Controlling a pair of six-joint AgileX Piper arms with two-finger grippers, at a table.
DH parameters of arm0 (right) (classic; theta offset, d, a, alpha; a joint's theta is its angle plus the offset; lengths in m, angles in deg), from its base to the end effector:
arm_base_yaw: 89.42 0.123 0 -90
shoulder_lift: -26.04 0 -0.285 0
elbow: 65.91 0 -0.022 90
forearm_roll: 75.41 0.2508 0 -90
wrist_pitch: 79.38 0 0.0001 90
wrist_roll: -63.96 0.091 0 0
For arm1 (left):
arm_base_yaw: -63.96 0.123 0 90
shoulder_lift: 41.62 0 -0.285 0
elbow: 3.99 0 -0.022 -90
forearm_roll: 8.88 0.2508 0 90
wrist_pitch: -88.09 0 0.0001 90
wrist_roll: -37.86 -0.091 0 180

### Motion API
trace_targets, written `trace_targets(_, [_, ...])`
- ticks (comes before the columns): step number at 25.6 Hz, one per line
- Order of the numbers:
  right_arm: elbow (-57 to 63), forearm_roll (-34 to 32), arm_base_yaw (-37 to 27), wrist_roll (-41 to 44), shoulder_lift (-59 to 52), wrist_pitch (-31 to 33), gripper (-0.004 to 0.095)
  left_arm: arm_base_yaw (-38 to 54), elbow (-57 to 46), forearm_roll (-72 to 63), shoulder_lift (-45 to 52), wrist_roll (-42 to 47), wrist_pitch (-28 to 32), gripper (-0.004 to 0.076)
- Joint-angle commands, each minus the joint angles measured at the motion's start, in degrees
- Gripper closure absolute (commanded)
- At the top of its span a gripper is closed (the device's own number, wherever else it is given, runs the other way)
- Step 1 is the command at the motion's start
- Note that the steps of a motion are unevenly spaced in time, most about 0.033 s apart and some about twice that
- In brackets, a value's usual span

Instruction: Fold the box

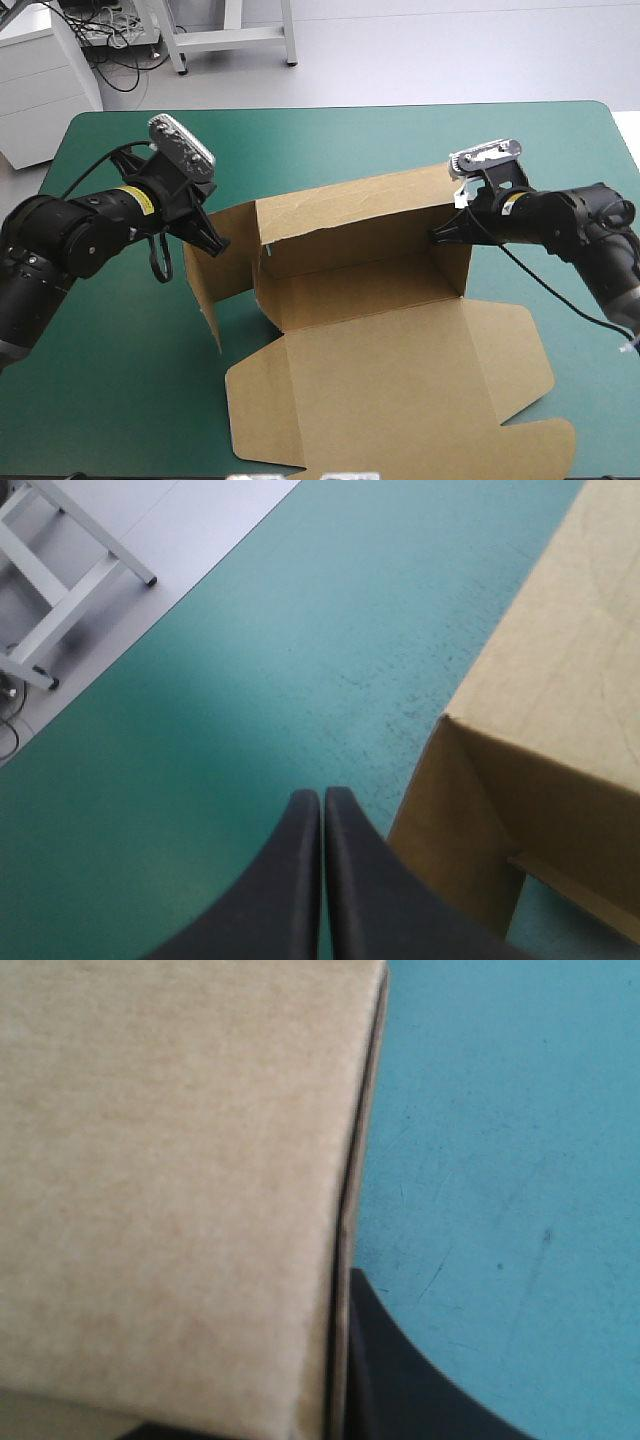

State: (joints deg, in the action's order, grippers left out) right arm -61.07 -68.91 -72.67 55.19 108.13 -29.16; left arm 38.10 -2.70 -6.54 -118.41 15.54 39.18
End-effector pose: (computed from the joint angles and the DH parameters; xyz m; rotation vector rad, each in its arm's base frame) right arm 0.2580 0.0859 0.3744 -0.4843 2.3468 0.2038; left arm 0.2237 -0.1053 0.4331 0.8965 1.9769 0.0134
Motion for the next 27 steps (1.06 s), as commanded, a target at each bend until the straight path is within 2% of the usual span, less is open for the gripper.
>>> trace_targets(1, [-5.4,-1.5,-0.5,2.0,3.1,7.0,0.0930,3.5,2.0,-3.1,1.3,1.1,3.0,0.0730])
trace_targets(7, [-17.4,-1.8,-0.5,2.9,19.4,13.0,0.0930,10.5,2.0,-4.0,1.4,6.4,2.2,0.0730])
trace_targets(13, [-26.7,-2.4,-0.5,1.5,28.2,12.5,0.0923,12.5,1.7,-3.1,2.9,8.9,-0.8,0.0732])
trace_targets(16, [-29.1,-3.9,-0.5,0.8,31.0,12.1,0.0868,12.5,1.1,-2.9,4.7,10.5,-1.1,0.0732])
trace_targets(19, [-29.7,-3.8,-0.5,0.4,31.9,10.5,0.0699,12.5,0.8,-2.9,6.1,10.6,-1.5,0.0733])
trace_targets(22, [-30.2,-3.6,-0.5,-0.7,31.8,9.8,0.0428,12.5,0.8,-2.3,7.2,10.6,-2.5,0.0733])
trace_targets(25, [-32.3,-3.6,-0.5,-1.0,31.7,13.3,0.0168,12.5,0.8,0.4,7.6,12.3,-3.5,0.0733])
trace_targets(27, [-33.8,-3.6,-0.5,-1.0,31.2,16.0,0.0091,12.5,0.8,3.9,7.6,14.9,-4.2,0.0733])
